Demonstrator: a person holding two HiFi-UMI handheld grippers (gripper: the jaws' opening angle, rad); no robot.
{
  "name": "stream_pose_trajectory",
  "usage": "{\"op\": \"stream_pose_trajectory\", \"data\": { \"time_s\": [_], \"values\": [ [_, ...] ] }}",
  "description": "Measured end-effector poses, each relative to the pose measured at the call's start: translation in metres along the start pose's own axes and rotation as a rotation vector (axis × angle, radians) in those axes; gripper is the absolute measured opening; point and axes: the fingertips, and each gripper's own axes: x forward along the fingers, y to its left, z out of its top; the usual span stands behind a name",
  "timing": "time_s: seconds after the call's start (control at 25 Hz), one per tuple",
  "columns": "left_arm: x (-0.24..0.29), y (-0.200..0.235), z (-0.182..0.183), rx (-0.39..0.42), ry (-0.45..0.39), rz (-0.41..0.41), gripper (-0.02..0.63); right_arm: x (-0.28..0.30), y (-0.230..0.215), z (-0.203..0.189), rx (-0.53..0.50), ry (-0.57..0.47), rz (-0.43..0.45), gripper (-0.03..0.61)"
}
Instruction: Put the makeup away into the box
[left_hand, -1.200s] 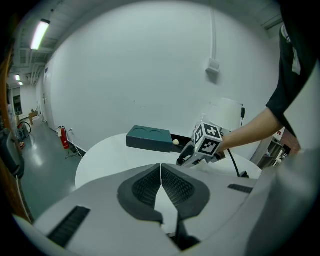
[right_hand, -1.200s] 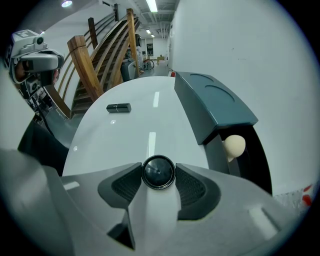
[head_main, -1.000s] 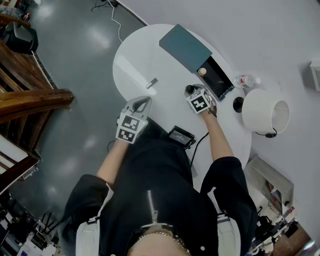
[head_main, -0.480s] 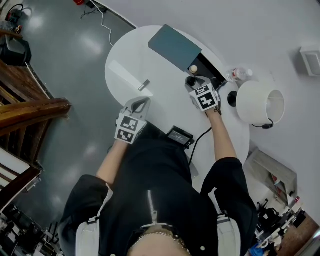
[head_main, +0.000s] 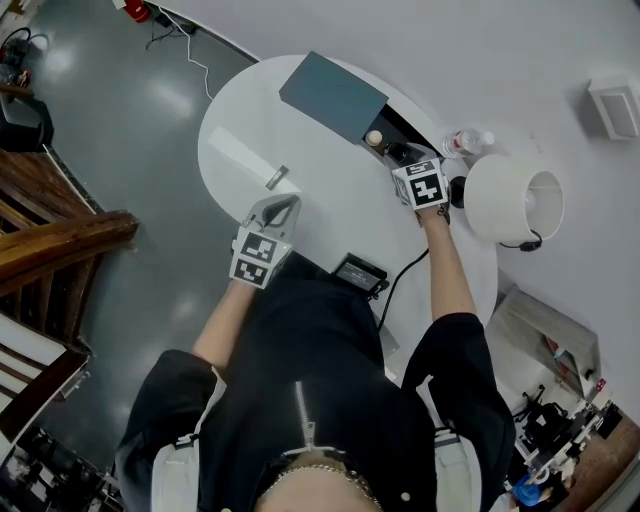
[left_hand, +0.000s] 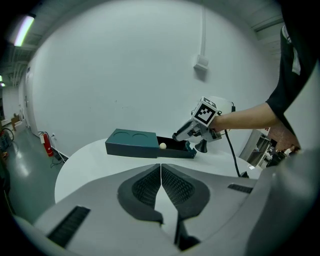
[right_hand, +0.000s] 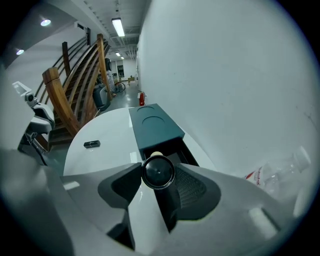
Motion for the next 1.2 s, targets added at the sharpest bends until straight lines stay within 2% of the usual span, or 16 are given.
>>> {"op": "stream_pose_trajectory", "data": {
  "time_s": [0.44, 0.92, 1.2],
  "values": [
    [0.010, 0.013, -0.002, -0.006, 0.036, 0.002, 0.014, 0.044, -0.041, -0.009, 0.051, 0.062, -0.040, 0.207],
    [0.011, 0.035, -0.006, -0.031, 0.070, 0.038, 0.014, 0.088, -0.050, -0.018, 0.031, 0.154, -0.005, 0.207],
    [0.012, 0.042, -0.007, -0.035, 0.081, 0.042, 0.014, 0.099, -0.050, -0.024, 0.034, 0.185, -0.014, 0.207]
  ]
}}
